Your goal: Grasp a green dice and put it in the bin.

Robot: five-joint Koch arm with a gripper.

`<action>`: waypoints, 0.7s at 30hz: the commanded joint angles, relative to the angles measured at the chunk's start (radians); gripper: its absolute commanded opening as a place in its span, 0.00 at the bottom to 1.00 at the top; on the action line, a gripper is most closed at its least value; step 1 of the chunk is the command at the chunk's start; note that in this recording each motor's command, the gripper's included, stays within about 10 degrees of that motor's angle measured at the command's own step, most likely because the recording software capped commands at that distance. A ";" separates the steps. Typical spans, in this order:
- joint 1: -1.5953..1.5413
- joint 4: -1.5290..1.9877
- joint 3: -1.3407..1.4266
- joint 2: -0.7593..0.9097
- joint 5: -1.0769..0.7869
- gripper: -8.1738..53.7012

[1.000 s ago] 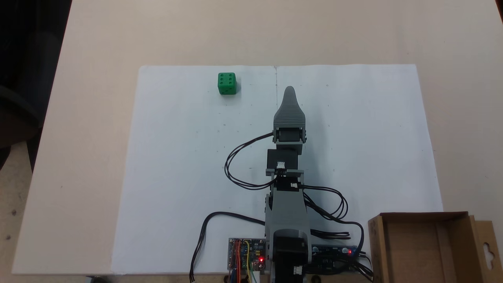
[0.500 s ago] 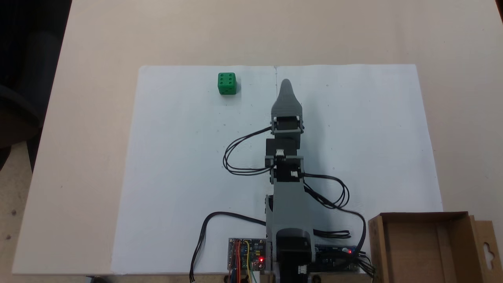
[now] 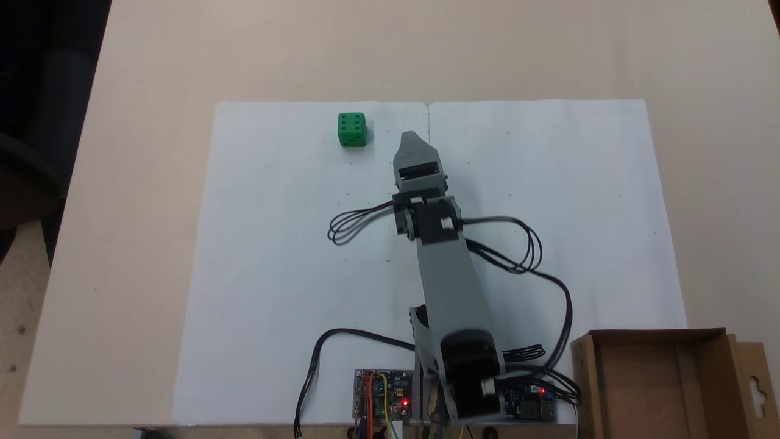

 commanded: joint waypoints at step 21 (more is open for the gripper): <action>0.069 0.532 -0.676 -0.480 0.275 0.80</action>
